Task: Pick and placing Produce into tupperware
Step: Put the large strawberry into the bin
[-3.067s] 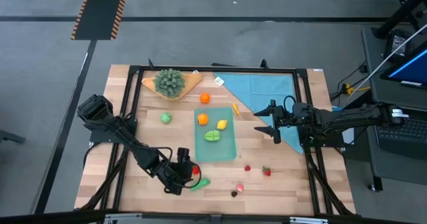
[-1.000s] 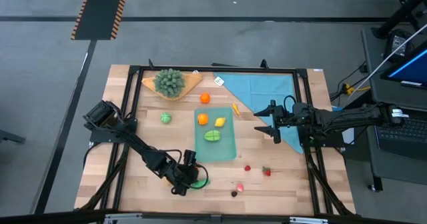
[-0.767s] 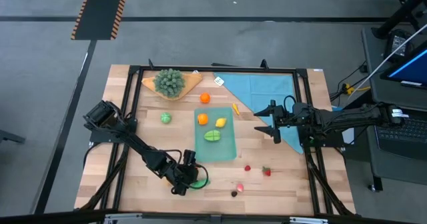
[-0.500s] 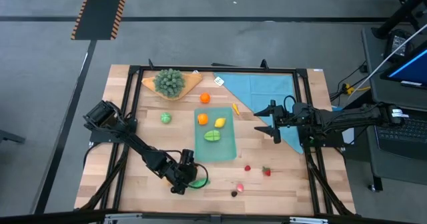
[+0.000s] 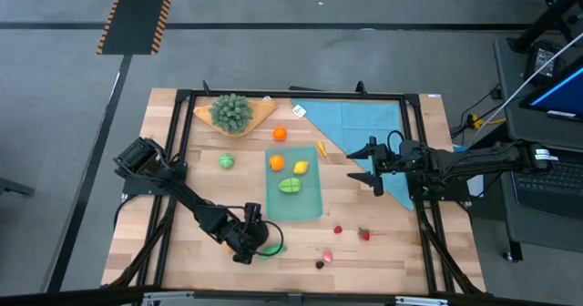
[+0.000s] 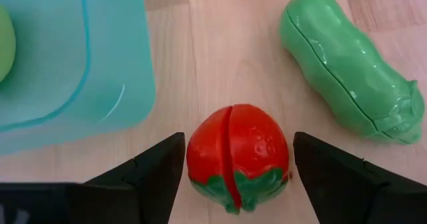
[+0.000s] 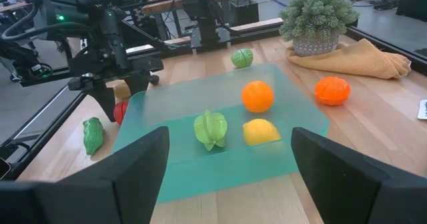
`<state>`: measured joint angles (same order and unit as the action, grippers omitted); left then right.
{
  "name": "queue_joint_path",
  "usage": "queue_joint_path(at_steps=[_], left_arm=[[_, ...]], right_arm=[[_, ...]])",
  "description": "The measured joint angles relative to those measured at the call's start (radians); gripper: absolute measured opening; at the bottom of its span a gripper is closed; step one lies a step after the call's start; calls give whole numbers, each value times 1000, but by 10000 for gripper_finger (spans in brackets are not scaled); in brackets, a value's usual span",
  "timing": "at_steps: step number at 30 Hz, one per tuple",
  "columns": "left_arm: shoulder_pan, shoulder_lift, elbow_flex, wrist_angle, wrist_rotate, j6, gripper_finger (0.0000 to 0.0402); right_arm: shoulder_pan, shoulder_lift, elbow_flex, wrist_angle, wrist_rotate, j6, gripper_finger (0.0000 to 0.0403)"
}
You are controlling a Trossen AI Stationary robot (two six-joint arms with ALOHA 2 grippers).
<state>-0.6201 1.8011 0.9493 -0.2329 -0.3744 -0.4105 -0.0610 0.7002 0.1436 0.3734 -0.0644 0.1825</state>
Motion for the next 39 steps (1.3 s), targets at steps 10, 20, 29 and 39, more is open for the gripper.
queue_joint_path(at_steps=[10, 20, 29, 39], left_arm=[[0, 0, 0, 1, 0, -7, 270], [0, 0, 0, 1, 0, -32, 248], [0, -2, 1, 4, -2, -33, 185], [0, -6, 2, -20, -4, -33, 175]], right_arm=[[0, 0, 0, 0, 0, 18, 316], [0, 0, 0, 0, 0, 19, 316], [0, 0, 0, 0, 0, 19, 316], [0, 0, 0, 0, 0, 19, 316]])
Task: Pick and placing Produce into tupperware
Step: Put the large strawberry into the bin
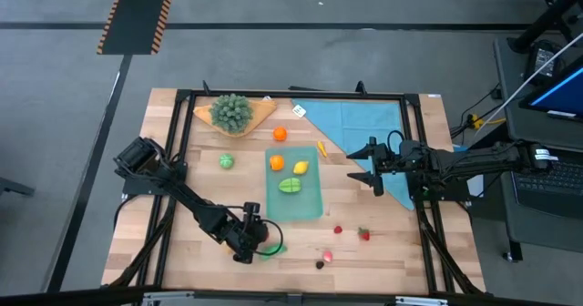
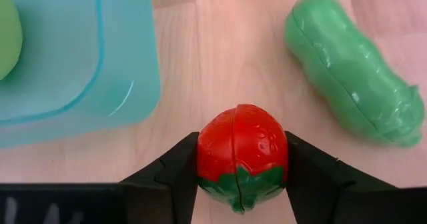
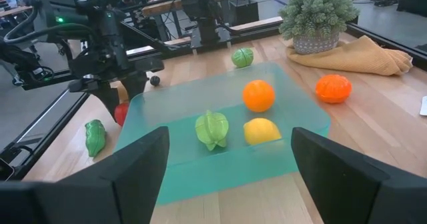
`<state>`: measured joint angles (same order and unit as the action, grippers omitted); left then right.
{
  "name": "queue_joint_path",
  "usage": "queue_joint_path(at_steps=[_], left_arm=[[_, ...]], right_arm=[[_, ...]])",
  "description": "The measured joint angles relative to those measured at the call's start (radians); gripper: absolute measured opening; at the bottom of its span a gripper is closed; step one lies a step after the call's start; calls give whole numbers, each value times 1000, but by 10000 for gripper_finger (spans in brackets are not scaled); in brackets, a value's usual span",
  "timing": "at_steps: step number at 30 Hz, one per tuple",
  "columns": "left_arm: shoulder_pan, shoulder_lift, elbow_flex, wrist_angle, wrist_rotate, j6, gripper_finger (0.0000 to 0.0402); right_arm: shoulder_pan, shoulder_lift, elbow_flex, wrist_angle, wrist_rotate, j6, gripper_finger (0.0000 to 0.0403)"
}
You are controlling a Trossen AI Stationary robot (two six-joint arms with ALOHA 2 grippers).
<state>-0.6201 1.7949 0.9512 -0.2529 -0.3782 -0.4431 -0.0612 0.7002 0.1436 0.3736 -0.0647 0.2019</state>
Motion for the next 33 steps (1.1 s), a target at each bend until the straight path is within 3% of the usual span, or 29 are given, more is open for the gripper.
queue_joint_path(at_steps=[11, 21, 27, 33], left_arm=[[0, -152, -2, -132, 2, 0, 173], [0, -327, -12, -313, -83, 4, 165], [0, -488, -165, -232, -93, -19, 166], [16, -703, -360, -22, -102, 33, 166]], right_arm=[[0, 0, 0, -1, 0, -1, 316], [0, 0, 0, -1, 0, -2, 316], [0, 0, 0, -3, 0, -3, 316], [0, 0, 0, -3, 0, -4, 316]])
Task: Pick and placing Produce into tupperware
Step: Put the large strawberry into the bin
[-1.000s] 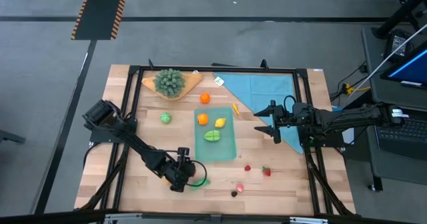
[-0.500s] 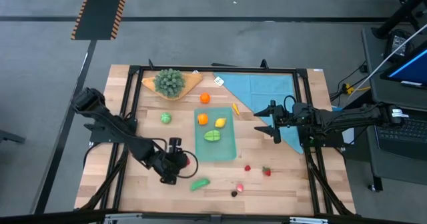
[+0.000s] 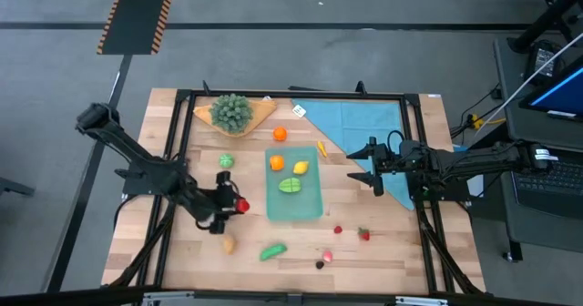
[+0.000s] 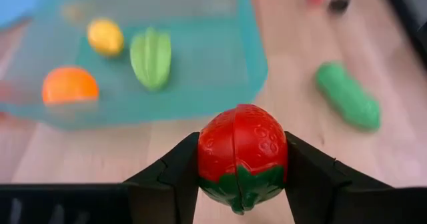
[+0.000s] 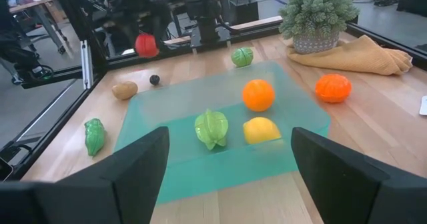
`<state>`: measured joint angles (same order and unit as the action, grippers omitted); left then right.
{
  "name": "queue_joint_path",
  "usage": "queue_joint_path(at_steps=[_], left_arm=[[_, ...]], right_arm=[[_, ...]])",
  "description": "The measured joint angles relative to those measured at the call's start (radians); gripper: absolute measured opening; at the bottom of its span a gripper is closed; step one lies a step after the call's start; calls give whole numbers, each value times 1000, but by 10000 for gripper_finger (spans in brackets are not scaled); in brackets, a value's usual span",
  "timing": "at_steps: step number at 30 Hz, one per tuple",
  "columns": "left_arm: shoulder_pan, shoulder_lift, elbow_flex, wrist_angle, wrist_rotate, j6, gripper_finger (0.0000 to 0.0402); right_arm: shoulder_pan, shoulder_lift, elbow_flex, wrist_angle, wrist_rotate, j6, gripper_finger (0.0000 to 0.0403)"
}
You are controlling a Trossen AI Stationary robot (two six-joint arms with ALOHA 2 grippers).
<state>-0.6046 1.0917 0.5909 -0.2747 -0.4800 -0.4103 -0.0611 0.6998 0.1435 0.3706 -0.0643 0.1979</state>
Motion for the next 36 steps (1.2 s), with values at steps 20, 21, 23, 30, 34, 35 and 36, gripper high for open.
queue_joint_path(at_steps=[20, 21, 23, 30, 34, 35, 36], left_arm=[[317, -329, -358, 550, 354, 379, 165], [338, -329, -362, 556, 370, 385, 164], [378, -329, -367, 558, 411, 388, 164], [497, -326, -367, 567, 514, 395, 168], [556, -326, -367, 573, 513, 395, 165], [568, -326, -367, 579, 513, 395, 166], [580, -326, -367, 584, 513, 396, 166]], right_arm=[[0, 0, 0, 76, 2, -19, 316], [0, 0, 0, 76, 2, -15, 316], [0, 0, 0, 76, 2, -4, 316], [0, 0, 0, 75, 2, 7, 316], [0, 0, 0, 75, 2, 7, 316], [0, 0, 0, 75, 2, 7, 316], [0, 0, 0, 75, 2, 7, 316]])
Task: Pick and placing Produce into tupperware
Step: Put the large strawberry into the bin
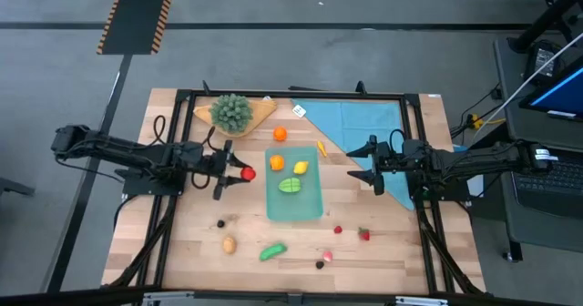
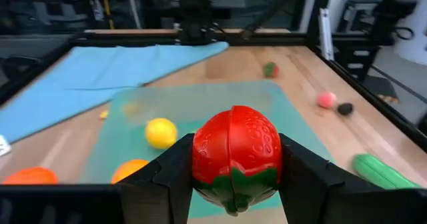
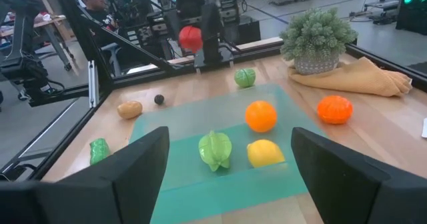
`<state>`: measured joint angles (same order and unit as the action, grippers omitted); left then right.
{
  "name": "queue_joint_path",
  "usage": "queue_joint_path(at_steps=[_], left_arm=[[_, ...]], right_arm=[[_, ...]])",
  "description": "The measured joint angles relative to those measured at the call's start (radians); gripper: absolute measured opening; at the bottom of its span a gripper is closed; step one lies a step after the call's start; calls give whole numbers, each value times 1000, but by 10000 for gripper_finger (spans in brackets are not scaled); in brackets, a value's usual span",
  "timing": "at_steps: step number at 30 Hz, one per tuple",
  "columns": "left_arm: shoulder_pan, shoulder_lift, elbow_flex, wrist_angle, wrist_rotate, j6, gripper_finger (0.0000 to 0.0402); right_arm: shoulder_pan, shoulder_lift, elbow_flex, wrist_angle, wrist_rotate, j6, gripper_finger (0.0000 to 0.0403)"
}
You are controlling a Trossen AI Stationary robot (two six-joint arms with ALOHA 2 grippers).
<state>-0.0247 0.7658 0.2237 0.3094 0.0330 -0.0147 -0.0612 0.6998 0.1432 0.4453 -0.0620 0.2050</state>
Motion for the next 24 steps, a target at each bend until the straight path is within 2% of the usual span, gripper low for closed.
queue_joint_path(at_steps=[8, 15, 19, 24], left_arm=[[73, 0, 0, 23, -27, 0, 166], [86, 17, 0, 21, -27, -1, 169], [86, 81, 0, 60, -27, -2, 168], [96, 219, 2, 223, -27, 3, 168]], right_arm=[[0, 0, 0, -3, 46, 0, 316], [0, 0, 0, -9, 42, 0, 316], [0, 0, 0, -8, 42, 0, 316], [0, 0, 0, -9, 42, 0, 316]])
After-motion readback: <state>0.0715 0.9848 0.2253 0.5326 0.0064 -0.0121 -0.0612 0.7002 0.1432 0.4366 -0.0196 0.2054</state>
